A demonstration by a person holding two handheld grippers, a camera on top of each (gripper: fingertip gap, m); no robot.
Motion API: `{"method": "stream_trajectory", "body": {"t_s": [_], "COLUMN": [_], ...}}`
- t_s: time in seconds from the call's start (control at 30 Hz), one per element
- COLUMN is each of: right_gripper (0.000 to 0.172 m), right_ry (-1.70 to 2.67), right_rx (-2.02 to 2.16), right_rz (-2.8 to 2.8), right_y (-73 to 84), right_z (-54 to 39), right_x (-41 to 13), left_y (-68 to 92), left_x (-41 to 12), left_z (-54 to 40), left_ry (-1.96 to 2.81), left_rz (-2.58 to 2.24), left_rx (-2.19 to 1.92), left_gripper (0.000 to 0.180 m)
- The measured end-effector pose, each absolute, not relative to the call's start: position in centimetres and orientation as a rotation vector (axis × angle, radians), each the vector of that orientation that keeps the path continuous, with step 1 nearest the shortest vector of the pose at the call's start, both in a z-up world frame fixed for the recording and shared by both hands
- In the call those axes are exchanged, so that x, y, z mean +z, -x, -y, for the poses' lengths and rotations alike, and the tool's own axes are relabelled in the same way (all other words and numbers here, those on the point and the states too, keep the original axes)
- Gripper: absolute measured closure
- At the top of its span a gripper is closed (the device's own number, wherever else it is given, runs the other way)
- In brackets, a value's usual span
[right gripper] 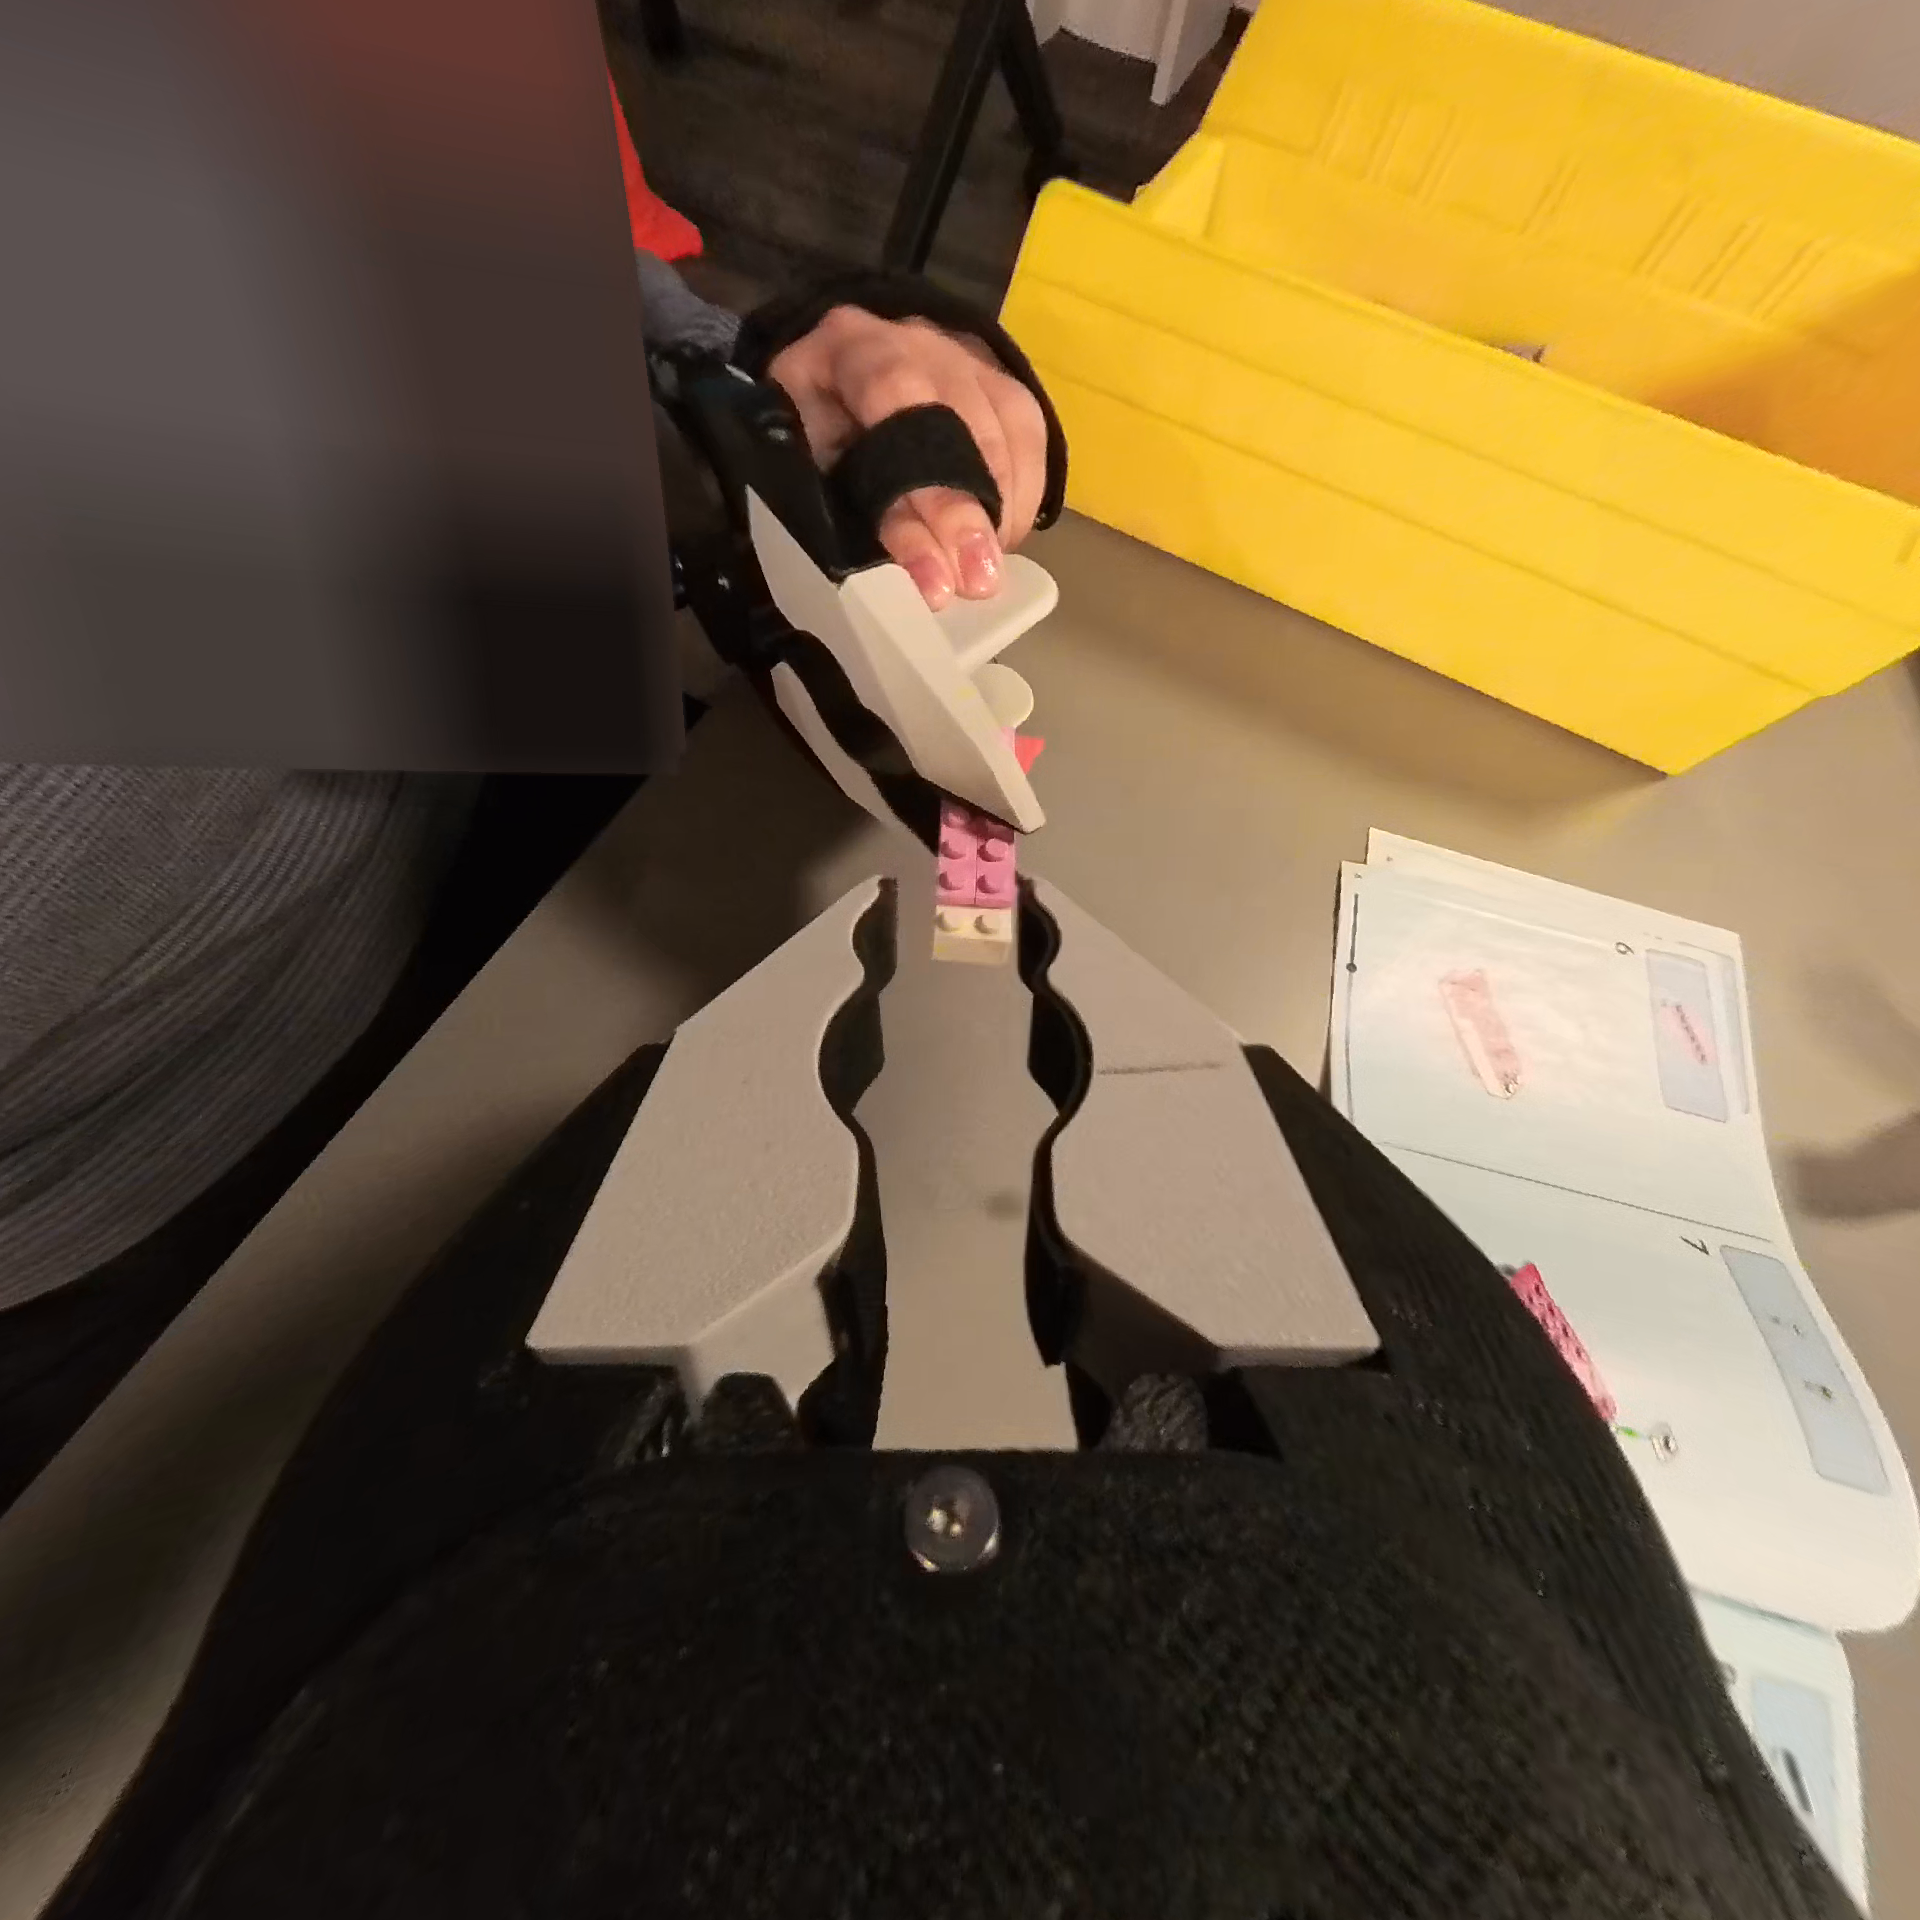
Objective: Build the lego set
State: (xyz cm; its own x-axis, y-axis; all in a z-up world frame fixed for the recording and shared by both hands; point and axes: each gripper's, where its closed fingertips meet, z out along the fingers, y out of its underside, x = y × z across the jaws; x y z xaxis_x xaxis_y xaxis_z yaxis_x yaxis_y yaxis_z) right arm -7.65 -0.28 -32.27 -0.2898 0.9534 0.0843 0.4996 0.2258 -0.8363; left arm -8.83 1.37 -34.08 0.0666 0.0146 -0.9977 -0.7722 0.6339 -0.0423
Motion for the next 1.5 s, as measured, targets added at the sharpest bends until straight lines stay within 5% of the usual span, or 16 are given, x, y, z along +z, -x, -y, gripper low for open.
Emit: {"method": "stream_trajectory", "body": {"t_s": [0.5,0.97,1.5], "right_gripper": [0.145,0.165,0.166], "right_ry": [1.839,1.889,2.086], "right_rx": [0.654,0.546,-0.069], "right_rz": [1.306,1.323,2.447], "right_y": [4.4,5.6,-2.5], "right_z": [-9.1,-9.4,-3.6], "right_x": [-39.3,-40.6,-41.2], "left_y": [10.9,11.0,10.2], "left_x": [-36.1,-37.0,-37.8], "left_z": [-5.0,-5.4,-4.5], "left_ry": [0.983,1.032,0.973], "left_rz": [-1.403,-1.410,-1.458], "left_rx": [0.678,0.647,0.658], "left_gripper": [0.162,0.162,0.162]}}
